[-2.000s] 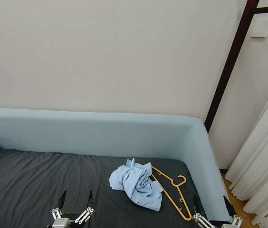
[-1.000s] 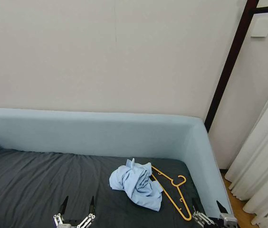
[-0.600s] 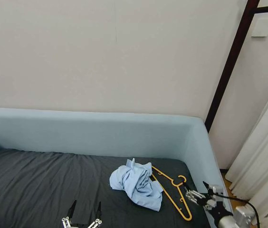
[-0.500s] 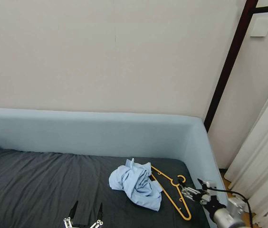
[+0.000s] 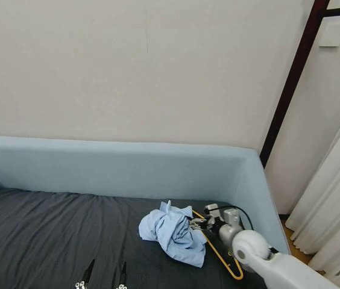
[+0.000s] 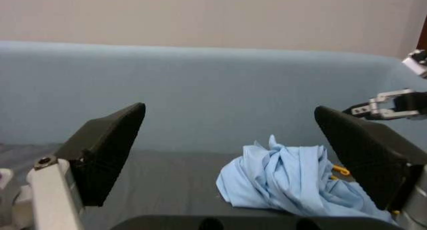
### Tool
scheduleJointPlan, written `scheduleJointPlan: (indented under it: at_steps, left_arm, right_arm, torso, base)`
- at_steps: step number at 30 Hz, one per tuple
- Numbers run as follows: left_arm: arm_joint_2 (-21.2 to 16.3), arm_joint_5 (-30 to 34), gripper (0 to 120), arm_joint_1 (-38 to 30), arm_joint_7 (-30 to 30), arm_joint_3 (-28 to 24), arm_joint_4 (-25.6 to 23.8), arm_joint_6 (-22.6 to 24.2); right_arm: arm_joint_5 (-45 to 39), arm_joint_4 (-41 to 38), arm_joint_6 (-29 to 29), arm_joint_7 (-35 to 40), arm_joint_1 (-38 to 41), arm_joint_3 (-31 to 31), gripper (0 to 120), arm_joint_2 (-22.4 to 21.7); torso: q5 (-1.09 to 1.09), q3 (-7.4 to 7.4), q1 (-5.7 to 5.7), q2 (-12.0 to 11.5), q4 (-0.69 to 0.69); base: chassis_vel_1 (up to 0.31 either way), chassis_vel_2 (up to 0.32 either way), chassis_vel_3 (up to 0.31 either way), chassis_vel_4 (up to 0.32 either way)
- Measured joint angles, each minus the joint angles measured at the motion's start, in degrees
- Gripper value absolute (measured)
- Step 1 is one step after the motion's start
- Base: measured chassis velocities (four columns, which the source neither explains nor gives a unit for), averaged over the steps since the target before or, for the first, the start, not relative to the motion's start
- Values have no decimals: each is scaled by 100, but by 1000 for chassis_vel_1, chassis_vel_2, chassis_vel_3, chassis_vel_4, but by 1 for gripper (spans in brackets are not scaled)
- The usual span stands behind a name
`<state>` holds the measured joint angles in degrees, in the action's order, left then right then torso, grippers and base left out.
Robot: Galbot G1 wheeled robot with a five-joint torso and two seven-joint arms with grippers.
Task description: Pick up the clothes from the sofa and hang them on the clothes hanger.
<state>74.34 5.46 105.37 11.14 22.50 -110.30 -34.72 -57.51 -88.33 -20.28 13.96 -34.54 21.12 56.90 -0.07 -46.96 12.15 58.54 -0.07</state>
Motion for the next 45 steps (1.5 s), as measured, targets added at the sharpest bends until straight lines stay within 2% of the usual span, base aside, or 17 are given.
scheduleJointPlan:
  at_steps: [7,13,17,18,22,24,28,29,32,33,37,39,41,45]
  left_arm:
    - [51,-8,100,6,20,9,24,-20]
    - [67,-25,100,15,83,19,25,-5]
    - [77,-37,99,22,154,37,26,0]
    - [77,-37,99,22,154,37,26,0]
    - [72,-48,98,37,162,37,23,1]
    - [65,-49,98,40,165,37,26,1]
    - [49,-47,98,68,172,47,28,-1]
    - [49,-47,98,68,172,47,28,-1]
    - [61,-47,98,74,173,44,18,-2]
    - [61,-47,98,74,173,44,18,-2]
    - [81,-40,98,86,174,36,16,-18]
    - [82,-37,98,86,176,36,16,-22]
    - [87,-34,98,78,180,38,32,-29]
    - [107,-32,98,59,183,36,51,-32]
  right_arm:
    - [181,800,-16,-6,59,228,100,733]
    - [344,1269,2,-20,44,197,100,1067]
    - [323,1431,-12,35,71,189,86,1183]
    - [323,1431,-12,35,71,189,86,1183]
    - [264,1561,-45,6,133,210,67,1244]
    - [258,1593,-51,-4,145,210,64,1263]
    - [256,1661,-76,-34,164,233,45,1307]
    - [256,1661,-76,-34,164,233,45,1307]
    - [262,1680,-89,-62,170,276,32,1321]
    - [262,1680,-89,-62,170,276,32,1321]
    - [284,1689,-62,-71,171,311,12,1322]
    - [290,1684,-55,-71,169,313,9,1317]
    - [291,1623,-31,-70,165,315,0,1283]
    - [267,1517,11,-64,159,311,0,1227]
  torso:
    - [4,0,0,1,0]
    - [3,0,0,1,0]
    - [3,1,0,1,0]
    - [3,1,0,1,0]
    - [3,0,0,1,0]
    - [4,0,-1,1,0]
    - [4,1,-1,1,0]
    - [4,1,-1,1,0]
    - [4,0,-1,1,0]
    - [4,0,-1,1,0]
    - [4,1,-1,1,0]
    - [4,0,-1,1,0]
    - [4,0,-1,1,0]
    - [4,1,-1,1,0]
  base:
    - [0,0,0,0]
    - [0,0,0,0]
    - [0,0,0,0]
    - [0,0,0,0]
    - [0,0,0,0]
    - [0,0,0,0]
    - [0,0,0,0]
    - [0,0,0,0]
    - [0,0,0,0]
    - [0,0,0,0]
    - [0,0,0,0]
    - [0,0,0,0]
    - [0,0,0,0]
    - [0,0,0,0]
